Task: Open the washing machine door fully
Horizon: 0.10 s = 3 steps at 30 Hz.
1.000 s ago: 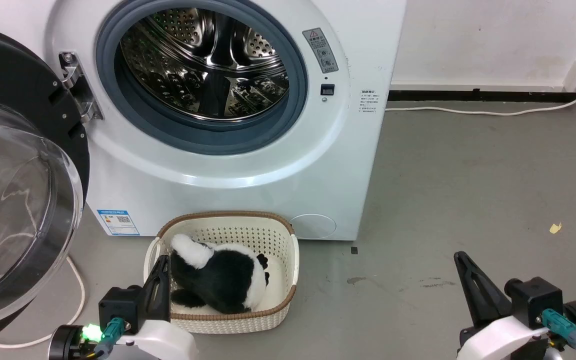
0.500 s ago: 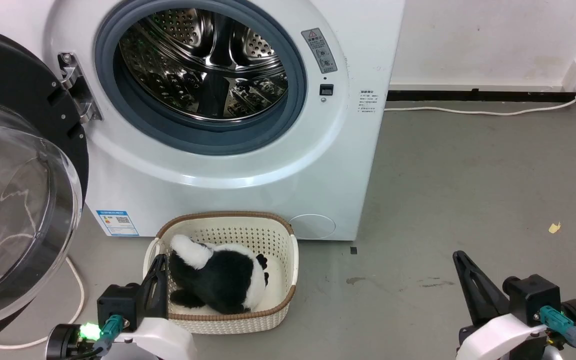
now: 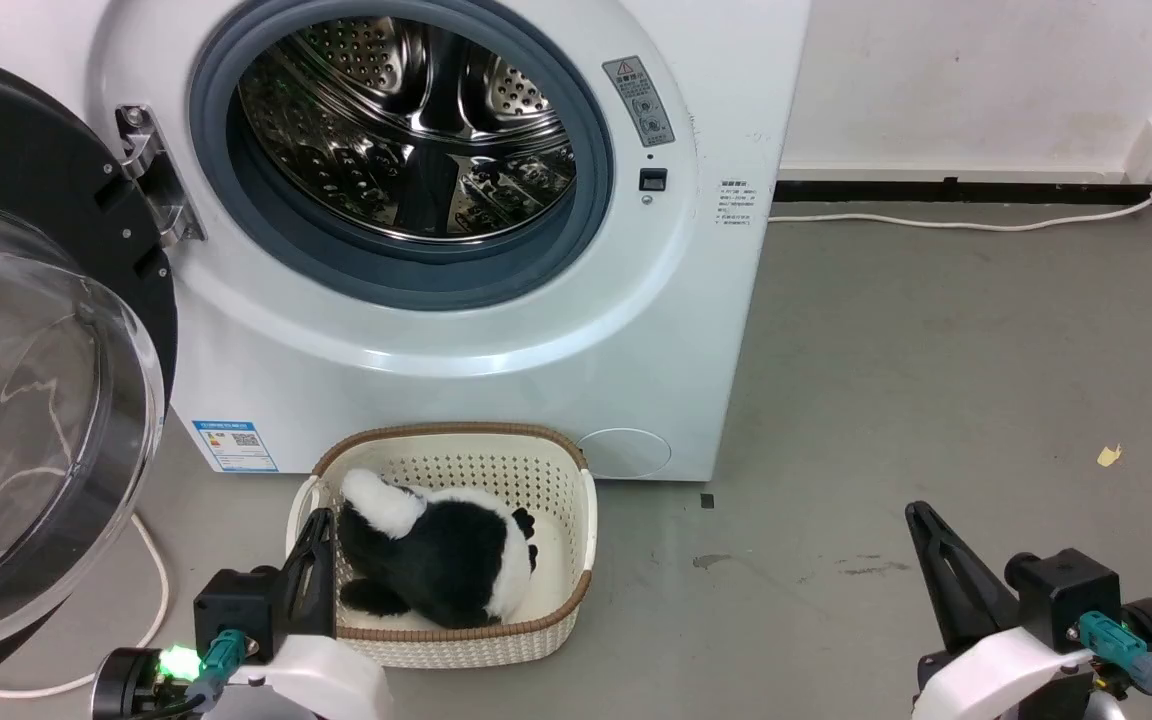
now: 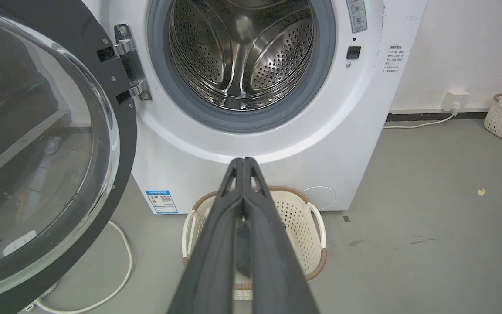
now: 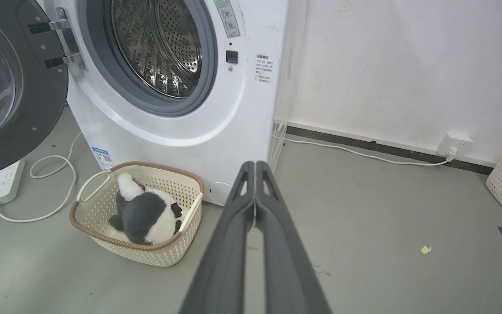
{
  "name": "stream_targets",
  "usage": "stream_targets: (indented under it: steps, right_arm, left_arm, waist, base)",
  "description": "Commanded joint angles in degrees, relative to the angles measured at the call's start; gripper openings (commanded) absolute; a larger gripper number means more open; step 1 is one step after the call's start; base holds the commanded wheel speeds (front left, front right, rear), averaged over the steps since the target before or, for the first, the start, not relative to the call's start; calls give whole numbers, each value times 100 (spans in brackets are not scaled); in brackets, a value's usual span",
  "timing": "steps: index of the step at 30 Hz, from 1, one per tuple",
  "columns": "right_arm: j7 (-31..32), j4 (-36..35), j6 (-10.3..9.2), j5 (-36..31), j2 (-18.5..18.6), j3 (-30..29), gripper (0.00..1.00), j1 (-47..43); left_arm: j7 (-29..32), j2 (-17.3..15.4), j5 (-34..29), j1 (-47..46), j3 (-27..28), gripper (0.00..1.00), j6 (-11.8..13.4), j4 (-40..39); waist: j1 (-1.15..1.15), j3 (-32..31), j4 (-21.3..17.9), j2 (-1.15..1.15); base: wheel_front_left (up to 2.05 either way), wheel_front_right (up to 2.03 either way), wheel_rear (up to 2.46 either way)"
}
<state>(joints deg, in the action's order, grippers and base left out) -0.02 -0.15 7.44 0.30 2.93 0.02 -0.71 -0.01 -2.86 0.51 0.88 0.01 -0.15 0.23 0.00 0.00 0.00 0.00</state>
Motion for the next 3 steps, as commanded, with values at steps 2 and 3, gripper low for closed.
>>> stream_targets:
  steps: [2,3]
  right_arm:
    - [2,15,5,-30,-5,-2,0,71]
    - [2,15,5,-30,-5,-2,0,71]
  left_arm:
    - [1,-2,-51,-88,-1,0,15,-23]
    - [1,-2,-51,-88,-1,0,15,-23]
  waist:
    - [0,0,0,0]
    - [0,0,0,0]
  base:
    - [0,0,0]
    - [0,0,0]
